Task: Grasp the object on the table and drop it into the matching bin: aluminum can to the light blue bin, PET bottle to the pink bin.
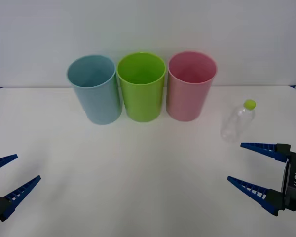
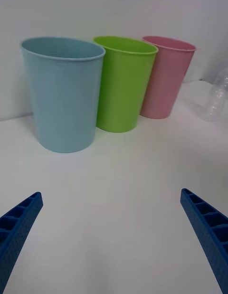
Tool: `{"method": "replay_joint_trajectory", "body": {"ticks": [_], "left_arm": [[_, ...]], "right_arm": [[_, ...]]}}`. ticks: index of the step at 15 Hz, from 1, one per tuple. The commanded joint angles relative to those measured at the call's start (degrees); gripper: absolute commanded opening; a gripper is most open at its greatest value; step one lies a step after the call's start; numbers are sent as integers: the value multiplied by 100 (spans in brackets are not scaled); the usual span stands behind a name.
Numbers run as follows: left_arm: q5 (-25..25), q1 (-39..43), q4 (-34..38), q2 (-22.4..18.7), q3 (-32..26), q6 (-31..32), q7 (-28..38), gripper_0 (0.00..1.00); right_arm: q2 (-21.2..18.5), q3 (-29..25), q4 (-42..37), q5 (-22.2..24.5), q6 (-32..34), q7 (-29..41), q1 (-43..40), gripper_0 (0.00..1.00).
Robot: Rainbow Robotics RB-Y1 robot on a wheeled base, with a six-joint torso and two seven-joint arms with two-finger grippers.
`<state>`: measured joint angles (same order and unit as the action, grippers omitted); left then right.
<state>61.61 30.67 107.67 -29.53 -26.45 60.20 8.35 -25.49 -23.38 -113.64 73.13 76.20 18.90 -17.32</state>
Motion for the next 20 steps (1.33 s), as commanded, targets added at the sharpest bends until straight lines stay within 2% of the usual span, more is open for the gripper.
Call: {"method": "replay_joint_trajectory", "body": {"ticks": [1, 4, 7, 13, 16, 20], "left_arm": [[0, 0, 0, 0, 0, 0, 0, 100], [0, 0, 0, 0, 0, 0, 0, 100], [0, 0, 0, 0, 0, 0, 0, 100], [0, 0, 0, 0, 0, 0, 0, 100], [0, 0, 0, 0, 0, 0, 0, 100], [0, 0, 0, 0, 0, 0, 0, 100]], "right_arm": [[0, 0, 0, 0, 0, 0, 0, 100], [105, -176, -360, 18, 44, 0, -167, 100], [105, -369, -501, -220, 44, -97, -475, 100], [105, -589, -510, -413, -18, -721, -1266, 100], [105, -606, -149, -413, -185, -1099, -1397, 100], [105, -510, 888, -413, -316, -1872, -1063, 100]]}}
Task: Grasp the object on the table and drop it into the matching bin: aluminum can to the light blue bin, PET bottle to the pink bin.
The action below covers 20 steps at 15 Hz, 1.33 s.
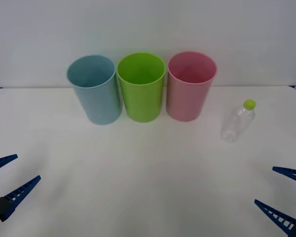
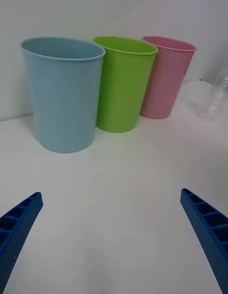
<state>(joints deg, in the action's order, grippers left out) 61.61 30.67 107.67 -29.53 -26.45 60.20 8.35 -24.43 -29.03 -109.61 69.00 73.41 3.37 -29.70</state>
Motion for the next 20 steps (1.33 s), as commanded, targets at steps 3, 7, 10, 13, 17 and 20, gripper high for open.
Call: {"method": "replay_joint_trajectory", "body": {"ticks": [3, 7, 10, 13, 17, 20], "left_arm": [[0, 0, 0, 0, 0, 0, 0, 100], [0, 0, 0, 0, 0, 0, 0, 100], [0, 0, 0, 0, 0, 0, 0, 100], [0, 0, 0, 0, 0, 0, 0, 100], [0, 0, 0, 0, 0, 0, 0, 100], [0, 0, 0, 0, 0, 0, 0, 100]], "right_arm": [[26, 336, 1179, -36, -345, -803, 386, 100], [308, 591, 1698, -36, -986, -1278, 668, 100], [369, 767, 1777, 166, -1593, -1269, 843, 100], [369, 943, 1777, 245, -2155, -1163, 1019, 100], [439, 1022, 1777, 245, -2788, -1040, 1107, 100], [562, 1048, 1777, 245, -2929, -1005, 1081, 100]]}}
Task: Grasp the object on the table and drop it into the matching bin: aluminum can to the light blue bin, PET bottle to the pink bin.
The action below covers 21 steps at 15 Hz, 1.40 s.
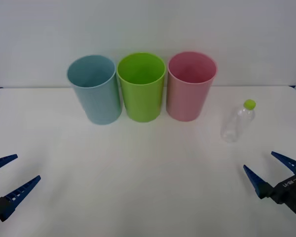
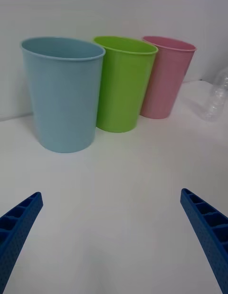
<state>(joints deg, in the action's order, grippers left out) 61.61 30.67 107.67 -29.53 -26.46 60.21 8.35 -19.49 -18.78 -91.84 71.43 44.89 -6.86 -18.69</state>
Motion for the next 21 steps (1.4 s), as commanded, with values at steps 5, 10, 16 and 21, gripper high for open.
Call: {"method": "replay_joint_trajectory", "body": {"ticks": [5, 10, 16, 21], "left_arm": [[0, 0, 0, 0, 0, 0, 0, 100], [0, 0, 0, 0, 0, 0, 0, 100], [0, 0, 0, 0, 0, 0, 0, 100], [0, 0, 0, 0, 0, 0, 0, 100]], "right_arm": [[129, 331, -1, -130, -727, 97, 111, 100], [138, 516, -1, -139, -1255, 194, 269, 100], [138, 1087, 421, -147, -2072, 290, 902, 100], [147, 1157, 861, -147, -2230, 317, 1482, 100]]}}
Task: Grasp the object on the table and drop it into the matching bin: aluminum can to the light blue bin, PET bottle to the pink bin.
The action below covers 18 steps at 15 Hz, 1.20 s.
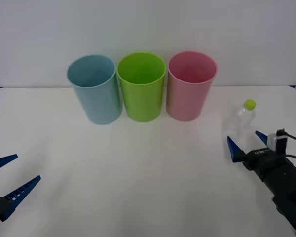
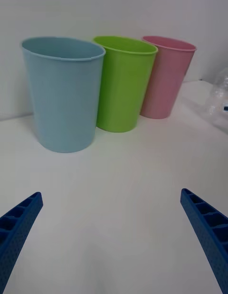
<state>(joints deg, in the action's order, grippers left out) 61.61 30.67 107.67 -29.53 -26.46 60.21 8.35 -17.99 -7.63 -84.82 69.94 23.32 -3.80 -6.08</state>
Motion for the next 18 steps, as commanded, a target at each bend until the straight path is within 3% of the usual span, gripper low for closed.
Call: {"method": "replay_joint_trajectory", "body": {"ticks": [1, 9, 18], "left_arm": [[0, 0, 0, 0, 0, 0, 0, 100], [0, 0, 0, 0, 0, 0, 0, 100], [0, 0, 0, 0, 0, 0, 0, 100]], "right_arm": [[6, 68, 326, 3, -117, 11, 406, 100], [6, 727, 572, -200, -1092, 11, 819, 100], [6, 701, 950, -191, -1136, -33, 1092, 100]]}}
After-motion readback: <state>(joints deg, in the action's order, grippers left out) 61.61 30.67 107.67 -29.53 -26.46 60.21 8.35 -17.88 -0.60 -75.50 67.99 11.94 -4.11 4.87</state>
